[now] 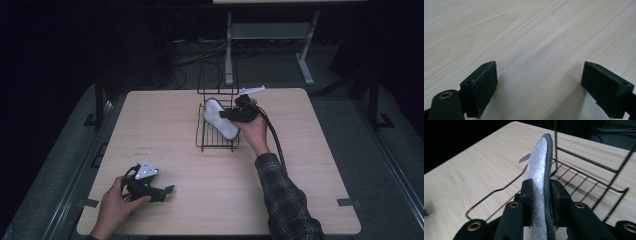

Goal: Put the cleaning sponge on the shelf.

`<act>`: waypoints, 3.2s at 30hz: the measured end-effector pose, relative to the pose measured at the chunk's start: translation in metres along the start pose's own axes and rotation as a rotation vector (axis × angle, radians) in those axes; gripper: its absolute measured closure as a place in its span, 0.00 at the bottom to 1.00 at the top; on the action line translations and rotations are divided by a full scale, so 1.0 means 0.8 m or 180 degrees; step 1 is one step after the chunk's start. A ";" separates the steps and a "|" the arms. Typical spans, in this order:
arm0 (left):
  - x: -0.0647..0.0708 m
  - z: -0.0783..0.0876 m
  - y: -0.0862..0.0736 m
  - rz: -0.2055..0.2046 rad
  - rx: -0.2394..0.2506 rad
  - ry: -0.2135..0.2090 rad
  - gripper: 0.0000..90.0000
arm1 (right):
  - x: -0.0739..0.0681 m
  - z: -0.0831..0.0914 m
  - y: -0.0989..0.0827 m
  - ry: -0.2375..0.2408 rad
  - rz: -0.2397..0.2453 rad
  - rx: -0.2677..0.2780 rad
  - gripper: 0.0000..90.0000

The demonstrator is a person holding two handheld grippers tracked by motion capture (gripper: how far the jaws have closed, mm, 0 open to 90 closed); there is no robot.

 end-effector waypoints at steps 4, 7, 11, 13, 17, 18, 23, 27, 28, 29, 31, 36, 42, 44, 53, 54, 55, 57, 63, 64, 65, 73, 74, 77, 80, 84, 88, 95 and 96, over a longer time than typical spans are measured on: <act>0.000 0.000 0.000 0.0001 0.0000 -0.0001 0.14 | 0.008 -0.001 -0.004 -0.0064 -0.0015 -0.0029 0.78; 0.000 0.000 0.000 -0.0003 -0.0001 -0.0001 0.14 | 0.013 -0.002 -0.006 -0.0083 -0.0011 -0.0030 0.77; 0.000 0.000 0.000 -0.0009 -0.0004 0.0000 0.14 | 0.017 -0.003 -0.008 -0.0152 -0.0004 -0.0060 0.74; 0.000 0.000 0.000 -0.0008 -0.0004 0.0000 0.14 | 0.018 -0.003 -0.009 -0.0160 -0.0006 -0.0067 0.73; 0.000 0.000 0.000 -0.0001 0.0000 0.0002 0.14 | 0.021 -0.005 -0.011 -0.0220 0.0021 -0.0114 0.68; 0.000 0.000 0.000 -0.0001 -0.0001 0.0002 0.14 | 0.022 -0.005 -0.012 -0.0237 0.0020 -0.0120 0.67; 0.000 0.000 0.000 0.0000 -0.0001 0.0002 0.14 | 0.027 -0.007 -0.017 -0.0302 -0.0007 -0.0173 0.62; 0.000 0.000 0.000 -0.0003 -0.0001 0.0002 0.14 | 0.030 -0.007 -0.020 -0.0341 -0.0010 -0.0195 0.60; 0.000 0.000 0.000 -0.0003 -0.0001 0.0002 0.14 | 0.031 -0.007 -0.021 -0.0355 0.0002 -0.0216 0.59; 0.000 0.000 0.000 -0.0001 0.0000 0.0001 0.14 | 0.031 -0.007 -0.022 -0.0372 0.0001 -0.0222 0.57; 0.000 0.000 0.000 -0.0002 -0.0001 0.0002 0.14 | 0.033 -0.006 -0.022 -0.0404 0.0006 -0.0199 0.54; 0.000 0.000 0.000 0.0000 -0.0001 0.0002 0.14 | 0.033 0.002 -0.022 -0.0393 0.0016 -0.0134 0.57; 0.000 0.000 0.000 -0.0003 0.0000 0.0002 0.14 | 0.023 0.023 -0.028 -0.0330 0.0107 -0.0134 0.85; 0.000 0.000 0.000 -0.0003 0.0000 0.0002 0.14 | 0.021 0.030 -0.031 -0.0365 0.0170 -0.0114 0.96; 0.000 0.000 0.000 -0.0003 -0.0002 0.0002 0.14 | 0.005 0.042 -0.052 -0.0276 0.0265 -0.0255 0.99; 0.000 0.000 0.000 -0.0003 -0.0001 0.0002 0.14 | 0.003 0.041 -0.054 -0.0270 0.0273 -0.0276 0.99; 0.000 0.000 0.000 0.0002 0.0001 0.0000 0.14 | 0.002 0.038 -0.057 -0.0270 0.0300 -0.0296 0.99; 0.000 0.000 0.000 0.0002 0.0001 0.0000 0.14 | 0.000 0.034 -0.063 -0.0252 0.0312 -0.0352 0.99; 0.000 0.000 0.000 0.0003 0.0001 0.0000 0.14 | -0.007 0.018 -0.077 -0.0214 0.0348 -0.0494 0.99; 0.000 0.000 0.000 0.0003 0.0001 0.0000 0.14 | -0.009 0.016 -0.078 -0.0190 0.0371 -0.0509 0.99; 0.000 0.000 0.000 0.0003 0.0002 0.0000 0.14 | -0.011 0.014 -0.078 -0.0175 0.0357 -0.0511 0.99; 0.000 0.000 0.000 0.0002 0.0001 0.0000 0.14 | -0.026 0.006 -0.077 -0.0058 0.0425 -0.0493 0.99; 0.000 0.000 0.000 0.0002 0.0001 0.0000 0.14 | -0.027 0.007 -0.076 -0.0052 0.0430 -0.0486 0.99; 0.000 0.000 0.000 0.0001 0.0001 0.0000 0.14 | -0.032 0.013 -0.073 -0.0038 0.0433 -0.0464 0.99; 0.000 0.000 0.000 0.0002 0.0001 0.0000 0.14 | -0.036 0.020 -0.071 -0.0031 0.0411 -0.0439 0.98; 0.000 0.000 0.000 0.0002 0.0001 0.0000 0.14 | -0.037 0.036 -0.073 -0.0066 0.0394 -0.0434 0.95; 0.000 0.000 0.000 0.0003 0.0001 0.0000 0.14 | -0.036 0.051 -0.077 -0.0071 0.0317 -0.0416 0.85; 0.000 0.000 0.000 0.0003 0.0001 -0.0001 0.14 | -0.033 0.082 -0.093 -0.0163 0.0226 -0.0366 0.61; 0.000 0.000 0.000 0.0003 0.0001 -0.0001 0.14 | -0.032 0.086 -0.096 -0.0190 0.0231 -0.0349 0.57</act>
Point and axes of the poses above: each handheld gripper's, and its own axes: z roughly backward along the jaws, y roughly out of its top, x roughly to its right, the point moved 8 cm from there along -z, roughly forward along the jaws, and after that the axes turned 13 degrees about y, right-handed, at the moved point
